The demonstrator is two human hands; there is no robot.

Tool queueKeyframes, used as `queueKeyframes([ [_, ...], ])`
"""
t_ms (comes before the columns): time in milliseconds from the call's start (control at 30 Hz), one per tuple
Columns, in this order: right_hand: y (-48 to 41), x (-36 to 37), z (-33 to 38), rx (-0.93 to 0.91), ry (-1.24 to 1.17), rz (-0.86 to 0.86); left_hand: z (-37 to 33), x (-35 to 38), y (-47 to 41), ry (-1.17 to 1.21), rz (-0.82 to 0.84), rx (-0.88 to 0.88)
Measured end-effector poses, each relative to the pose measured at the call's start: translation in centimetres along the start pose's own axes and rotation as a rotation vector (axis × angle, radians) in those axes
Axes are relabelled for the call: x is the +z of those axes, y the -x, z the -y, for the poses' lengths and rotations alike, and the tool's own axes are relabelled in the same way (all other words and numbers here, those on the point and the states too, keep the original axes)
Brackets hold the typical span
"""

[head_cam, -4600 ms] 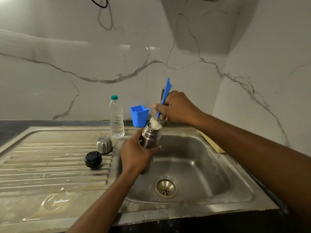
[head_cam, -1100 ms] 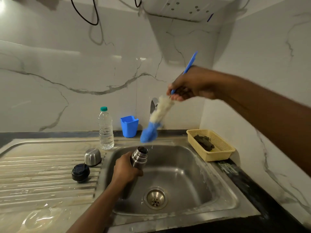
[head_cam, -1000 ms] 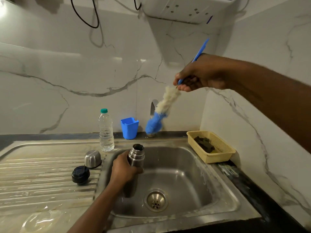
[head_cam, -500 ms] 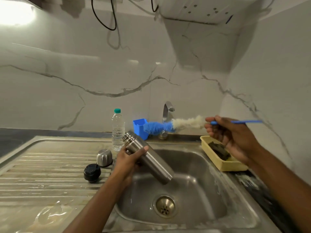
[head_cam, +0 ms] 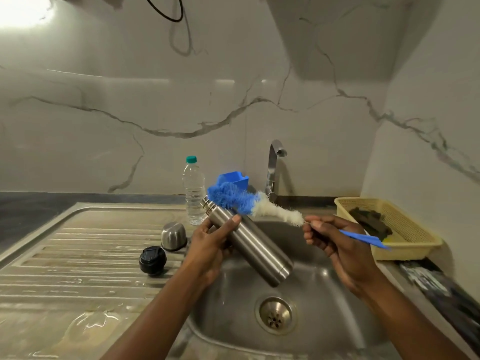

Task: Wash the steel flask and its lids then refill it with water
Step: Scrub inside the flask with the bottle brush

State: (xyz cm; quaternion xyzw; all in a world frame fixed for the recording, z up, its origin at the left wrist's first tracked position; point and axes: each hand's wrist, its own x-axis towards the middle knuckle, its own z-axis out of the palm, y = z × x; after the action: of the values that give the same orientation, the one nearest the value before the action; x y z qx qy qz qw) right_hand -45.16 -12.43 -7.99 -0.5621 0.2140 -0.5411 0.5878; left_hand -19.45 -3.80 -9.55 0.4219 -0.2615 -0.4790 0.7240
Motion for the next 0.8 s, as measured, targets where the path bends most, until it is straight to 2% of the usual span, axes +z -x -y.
queueKeyframes([
  [167, -0.2, -1.4, 0.6, 0.026, -0.072, -0.02, -0.5, -0.5, -0.2, 0.057, -0.018, 0.002],
  [267, 0.2, -0.4, -0.1, 0.049, -0.102, 0.028, 0.0, 0.0, 0.3, -0.058, 0.031, 0.005],
  [367, 0.5, 0.4, 0.2, 0.022, -0.063, 0.069, 0.9, 0.4, 0.6, -0.1, 0.013, -0.008],
  [500, 0.3, -0.9, 0.8, 0.012, -0.154, -0.007, 0.3, -0.1, 0.2, -0.057, 0.018, 0.007],
  [667, 0.3, -0.4, -0.2, 0.054, -0.151, 0.008, 0.1, 0.5, 0.8, -0.048, 0.052, 0.003],
  [800, 0.0, -1.1, 0.5, 0.06, -0.191, -0.048, -0.2, 0.2, 0.8, -0.02, 0.033, 0.004],
])
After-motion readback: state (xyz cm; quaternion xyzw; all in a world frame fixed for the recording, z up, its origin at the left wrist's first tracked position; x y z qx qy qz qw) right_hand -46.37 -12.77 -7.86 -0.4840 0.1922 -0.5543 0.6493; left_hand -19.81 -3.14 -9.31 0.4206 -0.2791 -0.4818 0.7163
